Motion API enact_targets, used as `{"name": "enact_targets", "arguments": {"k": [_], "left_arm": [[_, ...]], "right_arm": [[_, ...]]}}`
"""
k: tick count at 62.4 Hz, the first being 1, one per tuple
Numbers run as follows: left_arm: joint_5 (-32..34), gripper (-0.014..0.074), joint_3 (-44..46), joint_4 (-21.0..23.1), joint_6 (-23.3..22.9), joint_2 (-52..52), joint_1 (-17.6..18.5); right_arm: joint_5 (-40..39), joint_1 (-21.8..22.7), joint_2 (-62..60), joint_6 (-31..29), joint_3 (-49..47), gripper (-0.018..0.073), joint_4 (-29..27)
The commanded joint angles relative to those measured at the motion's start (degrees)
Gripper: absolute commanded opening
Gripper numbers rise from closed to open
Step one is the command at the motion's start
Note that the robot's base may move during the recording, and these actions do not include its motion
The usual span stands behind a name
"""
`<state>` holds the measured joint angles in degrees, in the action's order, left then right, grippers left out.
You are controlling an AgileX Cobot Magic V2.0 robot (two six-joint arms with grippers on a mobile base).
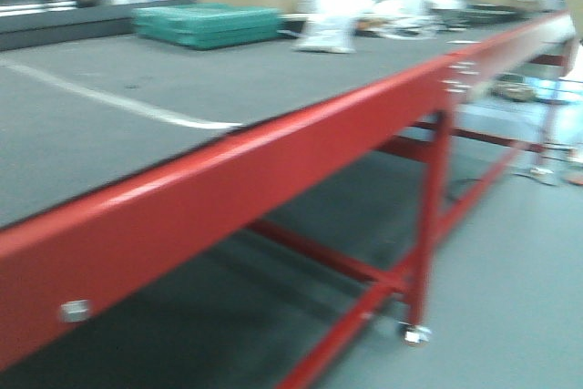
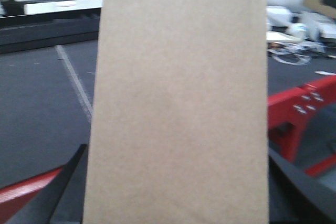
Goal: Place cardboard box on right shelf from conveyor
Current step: 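Carry the box in the right gripper while driving away from the conveyor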
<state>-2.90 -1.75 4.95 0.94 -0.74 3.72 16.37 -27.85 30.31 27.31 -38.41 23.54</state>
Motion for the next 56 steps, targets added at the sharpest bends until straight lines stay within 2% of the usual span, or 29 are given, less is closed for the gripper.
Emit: {"name": "enact_targets", "arguments": {"k": [1, 56], "left_arm": [[5.15, -0.0119, 0.21, 0.27, -0.29, -0.68, -0.11], [5.15, -0.0119, 0.21, 0.27, -0.29, -0.68, -0.11]], "right_arm": [[-5.24, 0.36, 0.09, -0.21, -1.70, 0.0160, 1.53], [-5.24, 0.36, 0.09, -0.21, -1.70, 0.0160, 1.53]]}}
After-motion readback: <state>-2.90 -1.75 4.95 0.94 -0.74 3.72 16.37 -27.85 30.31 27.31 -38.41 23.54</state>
